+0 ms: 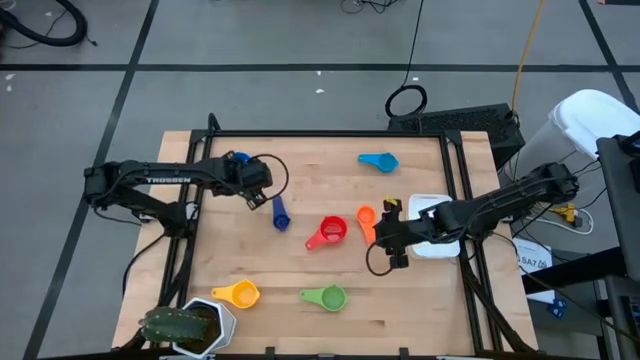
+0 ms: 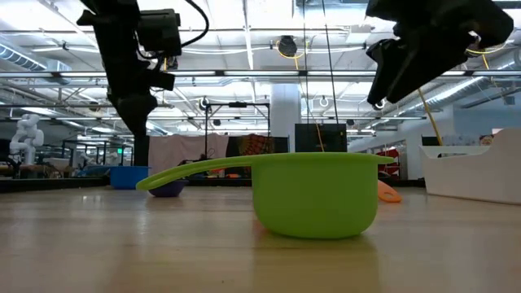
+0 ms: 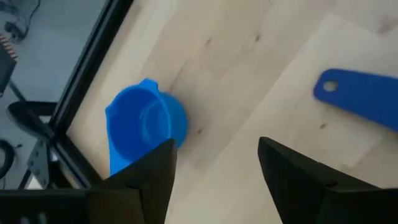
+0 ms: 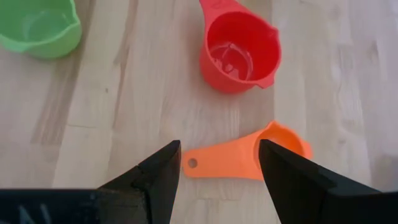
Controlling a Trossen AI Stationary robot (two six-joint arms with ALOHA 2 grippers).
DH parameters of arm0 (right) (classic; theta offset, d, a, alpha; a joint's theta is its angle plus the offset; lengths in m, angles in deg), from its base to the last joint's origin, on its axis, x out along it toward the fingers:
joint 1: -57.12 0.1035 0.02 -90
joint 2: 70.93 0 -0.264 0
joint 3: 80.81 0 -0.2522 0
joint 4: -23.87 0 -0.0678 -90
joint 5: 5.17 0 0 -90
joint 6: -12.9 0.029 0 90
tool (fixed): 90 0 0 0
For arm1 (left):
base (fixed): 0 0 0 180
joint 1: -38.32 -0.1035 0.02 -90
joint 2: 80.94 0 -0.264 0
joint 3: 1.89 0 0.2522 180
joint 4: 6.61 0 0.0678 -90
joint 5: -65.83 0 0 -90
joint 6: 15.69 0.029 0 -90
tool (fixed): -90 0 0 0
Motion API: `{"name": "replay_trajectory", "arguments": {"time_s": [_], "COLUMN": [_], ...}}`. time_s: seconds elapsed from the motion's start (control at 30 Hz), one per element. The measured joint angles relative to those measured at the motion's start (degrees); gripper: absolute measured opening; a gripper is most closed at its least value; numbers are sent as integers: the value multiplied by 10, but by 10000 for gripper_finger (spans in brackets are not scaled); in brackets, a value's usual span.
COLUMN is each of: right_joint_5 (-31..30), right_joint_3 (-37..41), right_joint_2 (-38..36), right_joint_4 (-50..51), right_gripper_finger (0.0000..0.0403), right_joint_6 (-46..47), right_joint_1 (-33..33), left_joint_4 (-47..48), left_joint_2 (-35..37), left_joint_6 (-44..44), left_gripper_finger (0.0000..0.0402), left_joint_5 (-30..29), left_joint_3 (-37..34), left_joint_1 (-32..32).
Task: Nest measuring cups in basket
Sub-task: Stack the blue measuring cup on top of the red measuring cup
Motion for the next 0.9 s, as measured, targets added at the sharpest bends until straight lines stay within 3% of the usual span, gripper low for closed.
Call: {"name": "replay_trajectory", "arguments": {"time_s": [0.53, 0.9], "right_joint_5": [0, -1], "right_joint_3": [0, 0], "right_joint_2": [-20, -20], "right_joint_4": [15, 18], "right_gripper_finger": [210, 210], "right_joint_6": [18, 29], "right_joint_1": [15, 16], "left_joint_4": [23, 17], "left_joint_2": [-83, -85], "left_joint_6": [-5, 10], "left_gripper_finger": [244, 239], "left_joint_5": [-8, -46], "left_joint_3": [0, -1], "left_joint_1": [-40, -42]}}
